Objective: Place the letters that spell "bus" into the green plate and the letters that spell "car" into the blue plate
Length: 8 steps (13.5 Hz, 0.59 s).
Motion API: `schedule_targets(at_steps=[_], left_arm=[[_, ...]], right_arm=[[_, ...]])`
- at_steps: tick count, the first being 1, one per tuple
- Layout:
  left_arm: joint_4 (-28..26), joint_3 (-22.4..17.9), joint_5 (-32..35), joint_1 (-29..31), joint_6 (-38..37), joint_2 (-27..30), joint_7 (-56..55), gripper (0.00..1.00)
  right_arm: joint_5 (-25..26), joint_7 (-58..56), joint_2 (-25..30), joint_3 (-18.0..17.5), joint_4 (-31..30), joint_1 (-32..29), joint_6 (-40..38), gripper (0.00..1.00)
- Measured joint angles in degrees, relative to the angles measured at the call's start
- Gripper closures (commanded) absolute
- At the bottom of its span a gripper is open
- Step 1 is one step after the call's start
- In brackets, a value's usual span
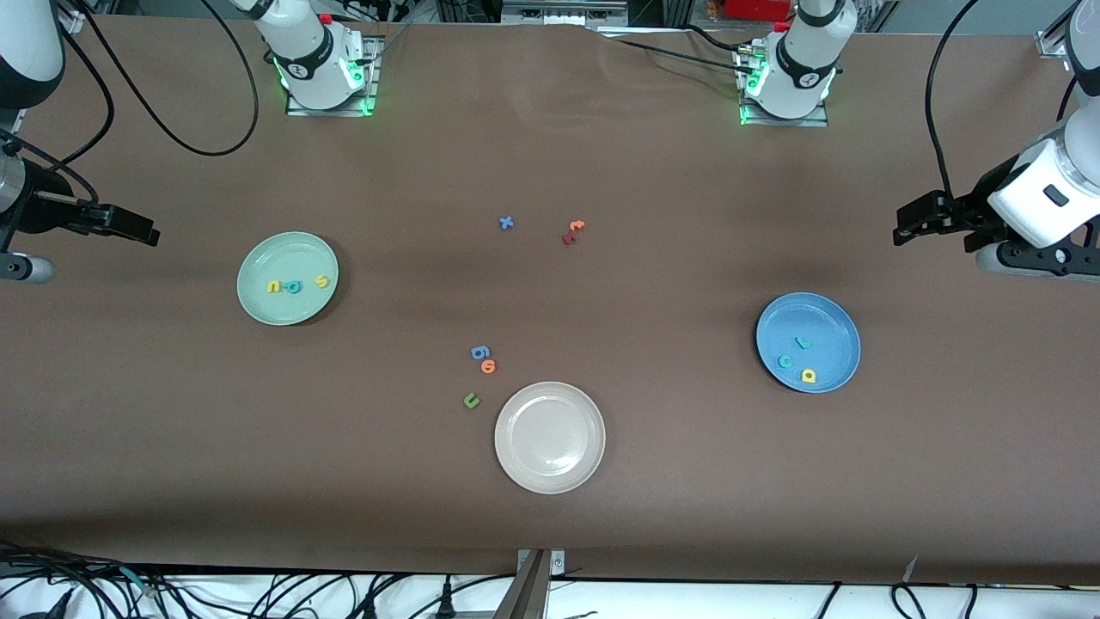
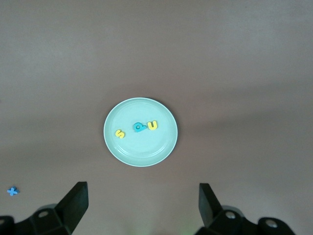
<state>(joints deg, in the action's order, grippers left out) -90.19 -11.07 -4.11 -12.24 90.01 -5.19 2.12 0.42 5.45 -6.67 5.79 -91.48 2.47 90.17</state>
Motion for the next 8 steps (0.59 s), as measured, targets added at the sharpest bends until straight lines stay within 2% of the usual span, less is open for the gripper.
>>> schedule_targets(at_steps=[8], left_arm=[[0.6,-0.1,0.0,-0.1,-2.2,-0.3,-0.9,0.0]], right_arm=[[0.0,0.0,0.0,0.0,0.0,0.0,0.0,0.0]])
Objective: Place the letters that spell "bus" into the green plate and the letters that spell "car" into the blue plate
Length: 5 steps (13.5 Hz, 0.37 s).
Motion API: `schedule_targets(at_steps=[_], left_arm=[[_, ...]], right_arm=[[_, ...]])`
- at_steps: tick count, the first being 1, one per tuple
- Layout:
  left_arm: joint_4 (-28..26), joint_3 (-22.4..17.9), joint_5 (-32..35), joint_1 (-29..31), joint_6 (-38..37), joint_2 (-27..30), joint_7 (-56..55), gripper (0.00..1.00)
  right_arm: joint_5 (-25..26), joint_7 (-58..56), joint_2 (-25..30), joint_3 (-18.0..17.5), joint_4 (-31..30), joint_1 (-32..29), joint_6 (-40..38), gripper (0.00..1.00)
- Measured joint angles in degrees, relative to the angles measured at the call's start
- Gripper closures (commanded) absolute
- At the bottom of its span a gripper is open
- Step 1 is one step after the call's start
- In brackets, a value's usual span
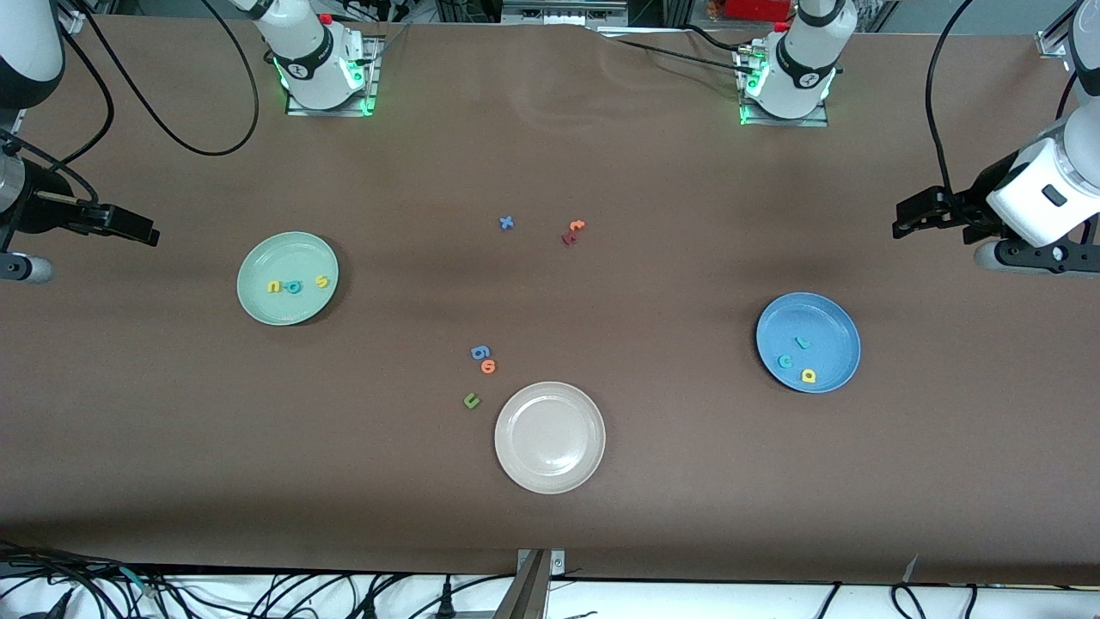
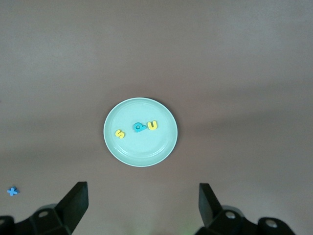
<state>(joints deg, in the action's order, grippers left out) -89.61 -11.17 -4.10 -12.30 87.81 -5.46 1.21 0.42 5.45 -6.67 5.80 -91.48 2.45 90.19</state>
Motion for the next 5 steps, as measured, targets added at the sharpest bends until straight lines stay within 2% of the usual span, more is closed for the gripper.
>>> schedule_targets(at_steps=[5], left_arm=[[0.8,0.0,2.7,-0.2,-0.5,-0.4,0.0,0.0]], right_arm=[[0.0,0.0,0.0,0.0,0.0,0.0,0.0,0.0]])
